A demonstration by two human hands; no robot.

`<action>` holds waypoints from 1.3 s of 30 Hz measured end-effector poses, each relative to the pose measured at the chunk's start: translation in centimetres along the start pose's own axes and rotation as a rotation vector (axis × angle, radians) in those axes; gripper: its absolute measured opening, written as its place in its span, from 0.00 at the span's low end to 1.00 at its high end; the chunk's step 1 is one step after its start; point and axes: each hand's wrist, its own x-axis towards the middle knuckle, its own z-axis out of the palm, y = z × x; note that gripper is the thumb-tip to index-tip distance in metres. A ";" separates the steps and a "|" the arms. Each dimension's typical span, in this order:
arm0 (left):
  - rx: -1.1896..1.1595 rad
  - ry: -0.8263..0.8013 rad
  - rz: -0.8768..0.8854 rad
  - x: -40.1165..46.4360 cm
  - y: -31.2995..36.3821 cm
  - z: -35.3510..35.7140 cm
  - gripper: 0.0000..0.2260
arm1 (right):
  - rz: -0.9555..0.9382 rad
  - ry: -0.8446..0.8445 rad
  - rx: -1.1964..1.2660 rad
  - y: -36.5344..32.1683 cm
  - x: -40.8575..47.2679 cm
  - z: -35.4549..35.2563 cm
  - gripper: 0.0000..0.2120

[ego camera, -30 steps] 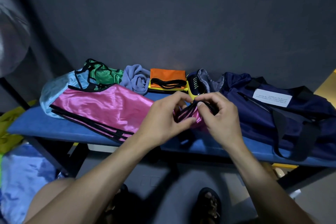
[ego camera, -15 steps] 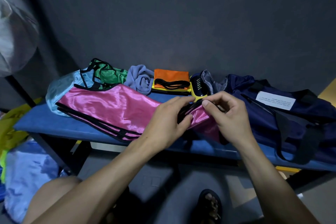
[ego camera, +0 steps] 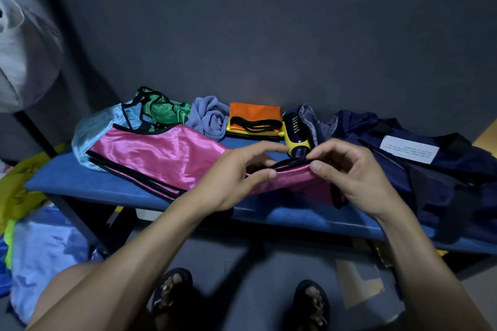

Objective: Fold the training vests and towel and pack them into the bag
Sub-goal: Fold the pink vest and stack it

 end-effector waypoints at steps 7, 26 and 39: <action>0.330 0.057 0.252 0.0 -0.4 0.9 0.08 | -0.070 0.055 -0.093 -0.2 -0.2 0.1 0.05; 0.179 0.078 0.131 -1.4 0.1 1.6 0.02 | -0.119 0.080 -0.143 0.8 -0.3 -0.1 0.05; -0.057 0.100 0.058 -1.2 0.0 1.9 0.06 | -0.111 0.056 -0.133 0.7 -0.3 -0.3 0.05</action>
